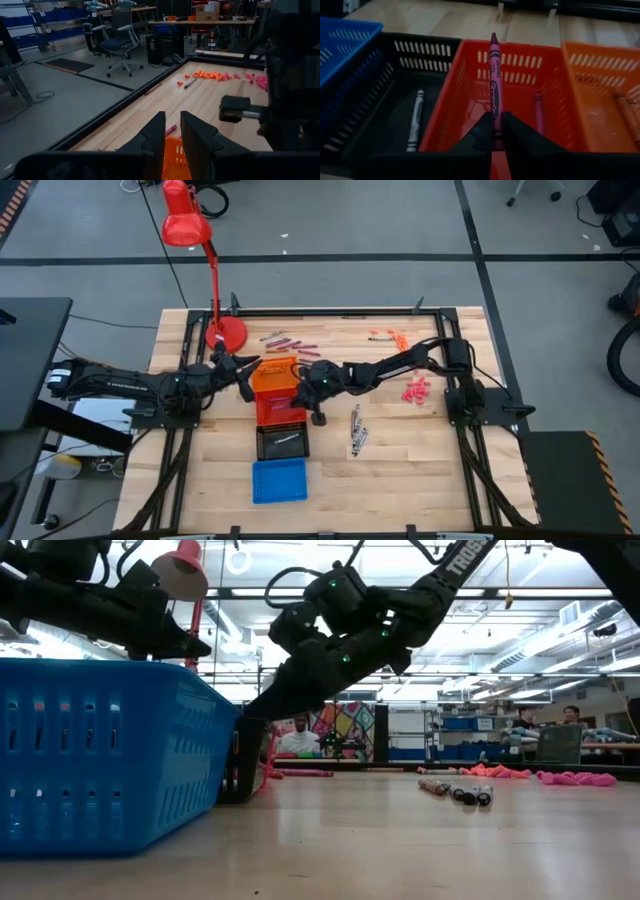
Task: Sort crayons
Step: Put the red crayon into the red basket
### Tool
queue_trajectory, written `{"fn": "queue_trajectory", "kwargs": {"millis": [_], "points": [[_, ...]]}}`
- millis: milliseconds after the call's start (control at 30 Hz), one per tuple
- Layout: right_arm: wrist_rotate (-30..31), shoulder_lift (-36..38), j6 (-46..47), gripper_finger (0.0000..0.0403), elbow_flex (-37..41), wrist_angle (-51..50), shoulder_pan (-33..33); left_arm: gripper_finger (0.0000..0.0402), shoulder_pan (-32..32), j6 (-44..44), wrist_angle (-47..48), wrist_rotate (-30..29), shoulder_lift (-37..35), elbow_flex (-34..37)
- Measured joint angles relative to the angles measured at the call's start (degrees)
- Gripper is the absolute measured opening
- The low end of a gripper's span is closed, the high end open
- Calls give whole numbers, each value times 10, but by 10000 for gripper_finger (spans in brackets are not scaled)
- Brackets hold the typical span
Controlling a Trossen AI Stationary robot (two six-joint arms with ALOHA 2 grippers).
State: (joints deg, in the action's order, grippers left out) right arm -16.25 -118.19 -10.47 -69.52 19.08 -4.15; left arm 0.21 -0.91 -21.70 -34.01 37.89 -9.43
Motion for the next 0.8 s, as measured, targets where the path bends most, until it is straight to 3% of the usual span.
{"fn": "queue_trajectory", "kwargs": {"millis": [400, 800], "points": [[4, 3, -10, 73, 0, -18, -5, 71, 0, 0, 1, 0, 0, 0], [128, 75, -65, 74, 0, -100, -52, 71, 0, 0, 3, 0, 0, 0]]}}
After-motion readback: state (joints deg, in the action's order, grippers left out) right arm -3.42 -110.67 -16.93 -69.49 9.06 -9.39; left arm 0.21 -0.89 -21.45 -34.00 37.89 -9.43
